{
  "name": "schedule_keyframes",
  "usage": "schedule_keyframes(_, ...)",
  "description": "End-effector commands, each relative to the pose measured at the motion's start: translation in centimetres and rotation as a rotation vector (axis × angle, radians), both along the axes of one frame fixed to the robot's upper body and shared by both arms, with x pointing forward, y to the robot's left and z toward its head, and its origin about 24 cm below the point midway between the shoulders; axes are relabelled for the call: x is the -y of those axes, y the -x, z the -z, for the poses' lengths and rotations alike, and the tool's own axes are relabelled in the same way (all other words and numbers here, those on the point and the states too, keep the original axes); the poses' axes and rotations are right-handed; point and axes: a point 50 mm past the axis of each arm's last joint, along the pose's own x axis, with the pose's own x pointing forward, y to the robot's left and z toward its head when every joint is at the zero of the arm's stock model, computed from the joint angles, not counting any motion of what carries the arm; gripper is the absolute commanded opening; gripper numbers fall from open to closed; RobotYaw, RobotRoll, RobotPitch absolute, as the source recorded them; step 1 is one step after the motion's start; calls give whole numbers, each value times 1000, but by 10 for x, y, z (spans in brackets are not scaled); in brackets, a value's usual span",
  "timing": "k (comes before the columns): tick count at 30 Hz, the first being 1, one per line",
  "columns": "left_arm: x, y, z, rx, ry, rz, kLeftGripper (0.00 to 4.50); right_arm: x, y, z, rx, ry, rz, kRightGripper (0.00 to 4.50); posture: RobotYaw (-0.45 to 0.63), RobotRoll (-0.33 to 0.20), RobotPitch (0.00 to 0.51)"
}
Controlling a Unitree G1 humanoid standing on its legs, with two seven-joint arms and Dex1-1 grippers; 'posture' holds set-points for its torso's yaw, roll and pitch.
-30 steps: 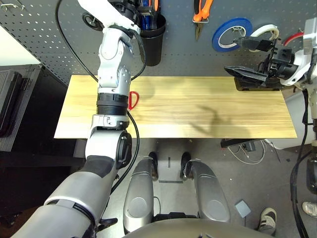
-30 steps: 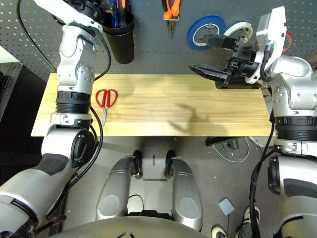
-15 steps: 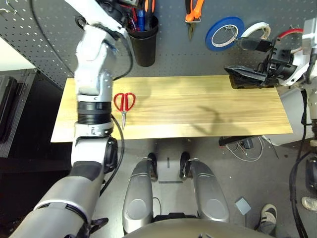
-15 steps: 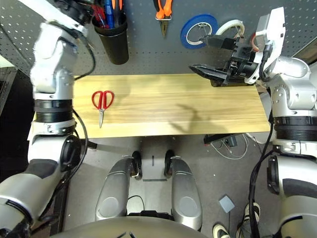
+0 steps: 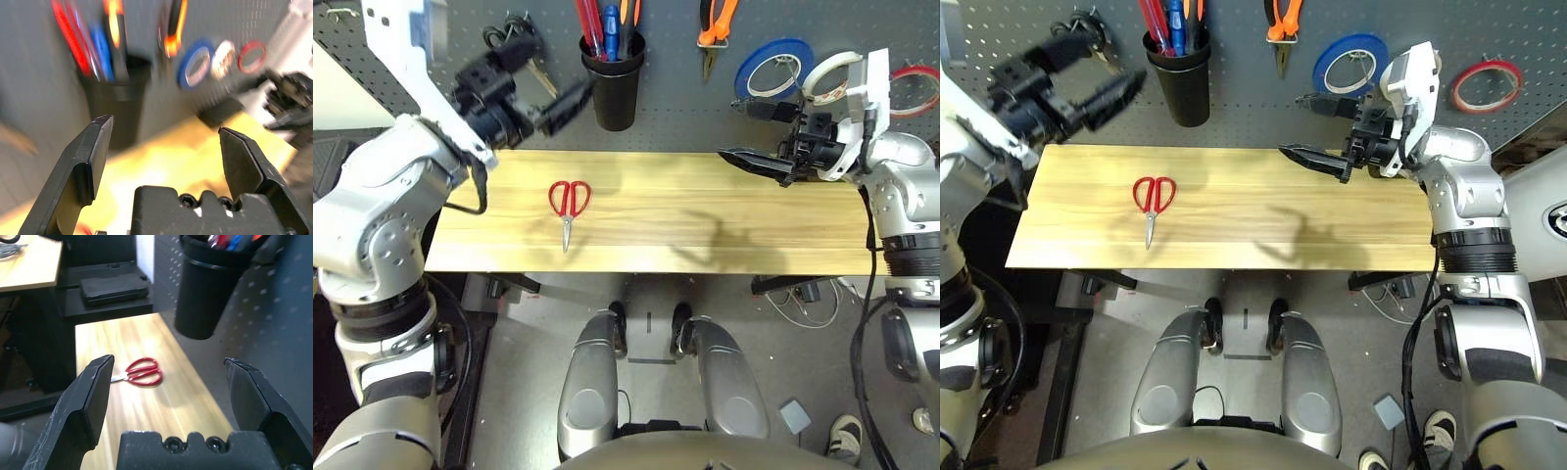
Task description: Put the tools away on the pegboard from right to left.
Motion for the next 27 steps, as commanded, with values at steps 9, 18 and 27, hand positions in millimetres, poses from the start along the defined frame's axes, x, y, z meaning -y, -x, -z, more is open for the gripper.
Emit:
schedule_keyframes(9, -19, -13, 97, -317, -78, -209, 4466, -14, 12, 35, -40, 71, -37, 4500, 49, 0, 287)
schedule_keyframes(18, -44, -52, 162, -424, -94, -463, 4466, -36, 21, 78, -159, 195, -4, 4500, -1, 0, 324)
schedule_keyframes(27, -60, -83, 190, -432, -111, -615, 4466, -49, 35, 92, -192, 237, -25, 4500, -18, 0, 349)
